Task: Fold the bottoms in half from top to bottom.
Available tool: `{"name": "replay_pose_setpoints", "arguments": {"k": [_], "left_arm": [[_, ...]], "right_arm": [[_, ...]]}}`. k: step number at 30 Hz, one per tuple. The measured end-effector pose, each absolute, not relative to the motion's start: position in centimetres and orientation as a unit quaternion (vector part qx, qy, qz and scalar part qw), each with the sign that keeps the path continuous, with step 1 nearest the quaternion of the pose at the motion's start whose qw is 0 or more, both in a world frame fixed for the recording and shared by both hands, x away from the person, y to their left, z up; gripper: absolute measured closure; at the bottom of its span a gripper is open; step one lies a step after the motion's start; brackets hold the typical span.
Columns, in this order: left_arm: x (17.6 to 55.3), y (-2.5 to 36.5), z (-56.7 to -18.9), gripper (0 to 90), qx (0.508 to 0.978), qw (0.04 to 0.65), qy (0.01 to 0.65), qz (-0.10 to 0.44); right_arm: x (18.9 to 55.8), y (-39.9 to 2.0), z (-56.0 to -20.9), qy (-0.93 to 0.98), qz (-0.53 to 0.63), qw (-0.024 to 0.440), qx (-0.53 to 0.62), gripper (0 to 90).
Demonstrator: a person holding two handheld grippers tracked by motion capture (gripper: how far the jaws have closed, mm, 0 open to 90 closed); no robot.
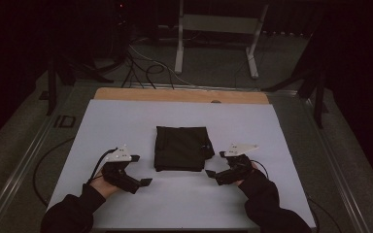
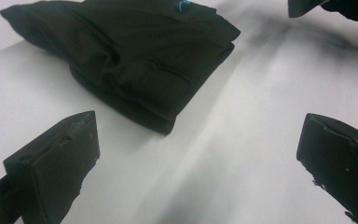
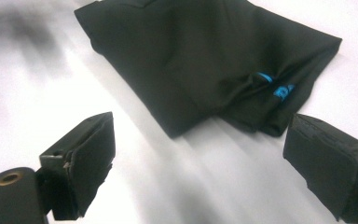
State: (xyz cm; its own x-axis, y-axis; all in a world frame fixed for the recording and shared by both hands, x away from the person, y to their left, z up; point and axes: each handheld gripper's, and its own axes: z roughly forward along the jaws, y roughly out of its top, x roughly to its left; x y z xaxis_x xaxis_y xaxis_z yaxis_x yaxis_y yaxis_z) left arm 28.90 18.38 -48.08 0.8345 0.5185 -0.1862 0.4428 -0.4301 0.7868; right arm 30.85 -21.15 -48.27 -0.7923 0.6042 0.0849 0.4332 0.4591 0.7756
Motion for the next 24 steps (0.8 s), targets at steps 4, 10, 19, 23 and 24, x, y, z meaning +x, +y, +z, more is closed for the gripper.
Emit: {"name": "replay_pose_setpoints", "arguments": {"k": [4, 10, 19, 23, 24], "left_arm": [[28.2, 19.0, -48.1, 0.0, 0.844, 0.450, 0.287, 0.043], [27.2, 20.1, -48.5, 0.0, 0.846, 0.442, 0.294, 0.043], [26.0, 22.1, -48.7, 0.0, 0.845, 0.439, 0.302, 0.052], [25.5, 22.9, -48.8, 0.0, 0.843, 0.438, 0.309, 0.052], [25.4, 23.0, -48.8, 0.0, 0.843, 0.438, 0.309, 0.052]], "right_arm": [[30.0, -21.9, -48.2, 0.848, 0.418, 0.109, 0.306, 9.0], [28.7, -23.6, -48.3, 0.846, 0.415, 0.118, 0.314, 9.0], [27.2, -25.2, -48.5, 0.847, 0.402, 0.138, 0.320, 9.0], [26.8, -25.7, -48.7, 0.849, 0.393, 0.144, 0.321, 9.0], [26.7, -25.9, -48.7, 0.848, 0.392, 0.143, 0.327, 9.0]]}}
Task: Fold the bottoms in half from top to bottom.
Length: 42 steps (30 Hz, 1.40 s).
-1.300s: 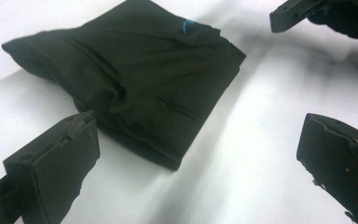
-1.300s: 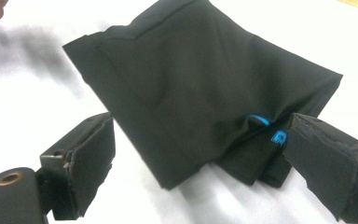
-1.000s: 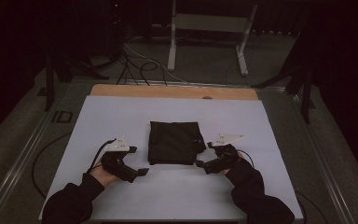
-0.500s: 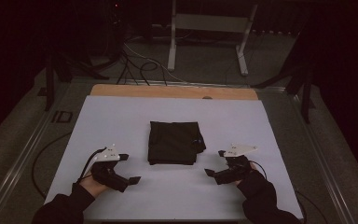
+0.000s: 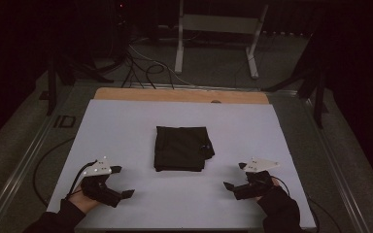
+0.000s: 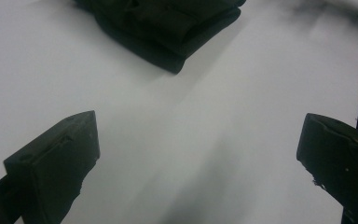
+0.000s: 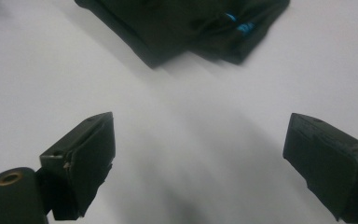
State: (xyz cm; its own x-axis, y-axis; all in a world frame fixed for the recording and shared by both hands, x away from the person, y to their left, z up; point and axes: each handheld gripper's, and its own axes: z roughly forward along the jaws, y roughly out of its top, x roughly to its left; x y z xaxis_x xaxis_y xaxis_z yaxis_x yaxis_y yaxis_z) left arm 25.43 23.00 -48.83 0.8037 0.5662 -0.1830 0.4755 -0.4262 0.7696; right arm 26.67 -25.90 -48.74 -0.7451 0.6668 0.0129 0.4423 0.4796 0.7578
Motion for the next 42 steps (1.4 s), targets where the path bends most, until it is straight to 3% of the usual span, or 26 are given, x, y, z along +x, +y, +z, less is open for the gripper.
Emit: {"name": "replay_pose_setpoints", "arguments": {"k": [17, 42], "left_arm": [[24.4, 24.0, -49.1, 0.0, 0.837, 0.436, 0.327, 0.052], [24.4, 23.4, -49.3, 0.0, 0.836, 0.434, 0.329, 0.061]], "right_arm": [[24.8, -29.1, -49.4, 0.828, 0.378, 0.153, 0.385, 9.1], [25.5, -28.3, -49.7, 0.832, 0.380, 0.145, 0.377, 9.1]]}}
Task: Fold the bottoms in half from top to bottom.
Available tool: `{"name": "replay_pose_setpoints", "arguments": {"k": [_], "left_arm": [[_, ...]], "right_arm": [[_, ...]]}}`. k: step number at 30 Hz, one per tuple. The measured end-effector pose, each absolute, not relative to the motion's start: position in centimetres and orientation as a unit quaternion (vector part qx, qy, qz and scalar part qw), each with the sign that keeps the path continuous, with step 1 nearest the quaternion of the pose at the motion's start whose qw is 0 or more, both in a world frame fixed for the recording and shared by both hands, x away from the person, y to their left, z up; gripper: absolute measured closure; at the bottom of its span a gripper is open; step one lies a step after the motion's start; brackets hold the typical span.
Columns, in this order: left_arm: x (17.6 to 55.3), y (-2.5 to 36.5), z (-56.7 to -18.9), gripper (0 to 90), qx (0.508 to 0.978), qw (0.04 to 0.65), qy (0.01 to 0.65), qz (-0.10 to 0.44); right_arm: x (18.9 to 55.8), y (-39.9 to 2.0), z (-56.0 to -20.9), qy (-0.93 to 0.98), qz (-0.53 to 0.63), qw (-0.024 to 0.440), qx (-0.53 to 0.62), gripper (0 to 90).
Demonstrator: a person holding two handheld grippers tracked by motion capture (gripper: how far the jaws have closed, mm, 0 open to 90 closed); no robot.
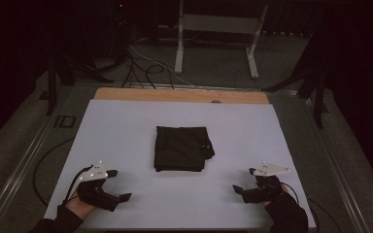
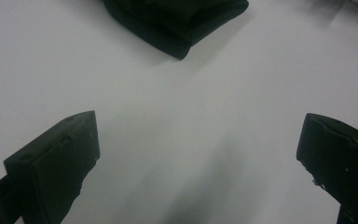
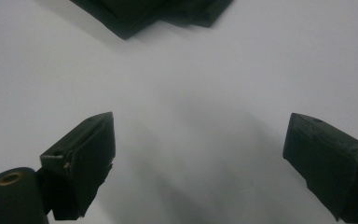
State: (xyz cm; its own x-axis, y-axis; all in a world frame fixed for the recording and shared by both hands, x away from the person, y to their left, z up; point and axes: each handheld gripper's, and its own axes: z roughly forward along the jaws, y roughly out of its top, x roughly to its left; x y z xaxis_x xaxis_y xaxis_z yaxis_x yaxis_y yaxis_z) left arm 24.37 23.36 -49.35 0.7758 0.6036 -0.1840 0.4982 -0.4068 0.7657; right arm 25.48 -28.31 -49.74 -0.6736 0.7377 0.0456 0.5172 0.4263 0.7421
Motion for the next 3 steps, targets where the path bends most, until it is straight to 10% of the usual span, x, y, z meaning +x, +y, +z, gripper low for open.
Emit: {"name": "replay_pose_setpoints", "arguments": {"k": [3], "left_arm": [[24.38, 23.32, -49.35, 0.0, 0.838, 0.433, 0.328, 0.061]], "right_arm": [[25.47, -28.32, -49.74, 0.832, 0.382, 0.145, 0.376, 9.1]]}}
